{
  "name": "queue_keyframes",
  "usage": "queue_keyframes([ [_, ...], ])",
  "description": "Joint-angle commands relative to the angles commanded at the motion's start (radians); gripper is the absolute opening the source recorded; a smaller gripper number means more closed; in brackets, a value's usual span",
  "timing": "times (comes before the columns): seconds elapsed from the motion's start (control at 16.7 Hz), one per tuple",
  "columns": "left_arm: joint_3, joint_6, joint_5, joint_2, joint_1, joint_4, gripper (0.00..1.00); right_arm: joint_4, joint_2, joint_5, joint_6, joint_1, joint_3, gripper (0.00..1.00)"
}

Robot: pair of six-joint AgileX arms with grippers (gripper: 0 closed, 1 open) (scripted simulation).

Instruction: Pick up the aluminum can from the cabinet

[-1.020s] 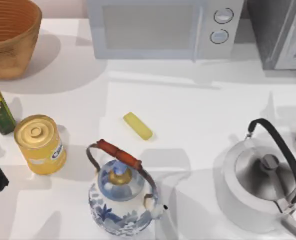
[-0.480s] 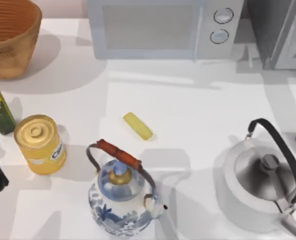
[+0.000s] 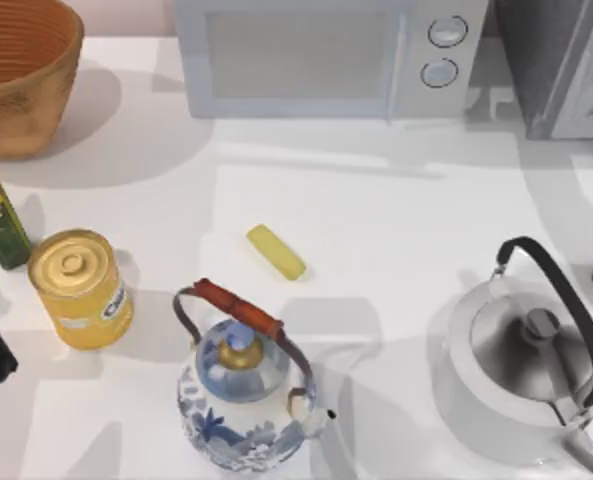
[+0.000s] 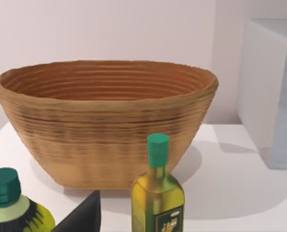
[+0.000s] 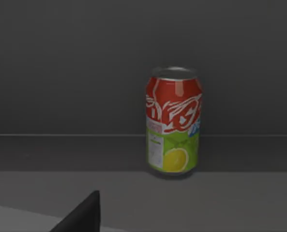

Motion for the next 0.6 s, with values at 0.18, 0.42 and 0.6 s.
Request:
queue_keyframes([
  [0.18,0.0,0.0,0.0,0.0,0.0,0.0,1.0,0.013,0.013,-0.002,0.0,-0.004,0.003,1.0],
  [0.42,0.0,0.0,0.0,0.0,0.0,0.0,1.0,0.093,0.128,-0.003,-0.002,-0.009,0.044,1.0],
  [0.6,0.0,0.0,0.0,0.0,0.0,0.0,1.0,0.157,0.22,-0.003,-0.003,-0.014,0.072,1.0],
])
